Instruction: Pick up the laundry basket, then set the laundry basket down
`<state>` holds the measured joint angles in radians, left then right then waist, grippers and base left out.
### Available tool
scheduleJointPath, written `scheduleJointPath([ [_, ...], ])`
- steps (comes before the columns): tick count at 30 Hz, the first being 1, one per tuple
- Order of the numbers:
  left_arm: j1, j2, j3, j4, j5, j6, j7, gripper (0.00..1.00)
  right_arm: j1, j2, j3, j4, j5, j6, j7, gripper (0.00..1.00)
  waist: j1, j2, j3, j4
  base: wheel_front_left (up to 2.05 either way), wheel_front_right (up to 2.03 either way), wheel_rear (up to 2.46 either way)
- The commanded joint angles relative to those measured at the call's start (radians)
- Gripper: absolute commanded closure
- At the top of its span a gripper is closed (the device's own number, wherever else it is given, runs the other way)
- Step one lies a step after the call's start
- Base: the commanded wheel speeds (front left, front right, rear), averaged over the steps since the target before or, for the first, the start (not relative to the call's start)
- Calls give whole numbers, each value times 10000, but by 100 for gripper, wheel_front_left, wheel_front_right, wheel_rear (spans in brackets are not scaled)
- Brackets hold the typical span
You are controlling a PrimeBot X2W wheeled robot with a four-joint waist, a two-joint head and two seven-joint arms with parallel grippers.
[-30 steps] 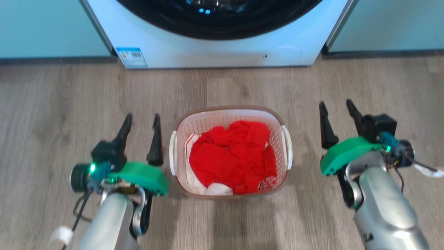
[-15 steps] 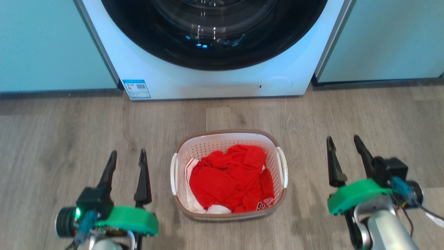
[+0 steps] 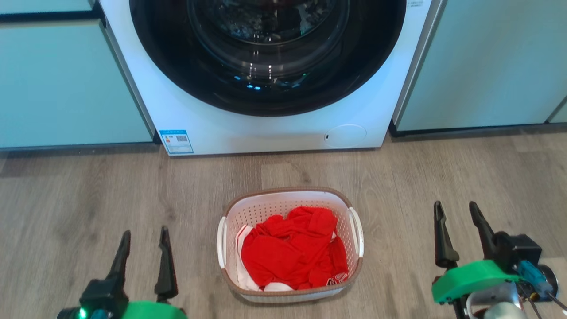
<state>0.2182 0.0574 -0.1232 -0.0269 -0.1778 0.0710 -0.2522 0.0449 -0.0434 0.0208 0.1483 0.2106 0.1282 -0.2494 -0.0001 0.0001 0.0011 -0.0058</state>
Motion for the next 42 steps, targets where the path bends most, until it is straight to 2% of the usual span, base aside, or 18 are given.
scheduleJointPath([
  [1,-260,-43,381,-397,-19,46,-95,0,-176,-68,168,-403,-22,25,-124,0,1,-1,-59,-4,0,0,0],
  [25,-288,-66,594,-275,165,-113,-95,0,-180,-68,249,-319,-42,25,-124,0,1,-1,-114,-34,0,0,0],
  [26,110,-2,245,39,104,-102,1,100,64,2,24,-41,2,0,0,100,1,-1,-114,-35,0,0,0],
  [31,205,-9,206,766,33,-102,52,100,191,35,115,661,73,0,30,100,1,-1,-109,-36,0,0,0],
  [42,-82,71,289,909,-1333,-256,281,100,46,-46,79,679,1384,2,273,100,1,-1,-97,-28,0,0,0],
])
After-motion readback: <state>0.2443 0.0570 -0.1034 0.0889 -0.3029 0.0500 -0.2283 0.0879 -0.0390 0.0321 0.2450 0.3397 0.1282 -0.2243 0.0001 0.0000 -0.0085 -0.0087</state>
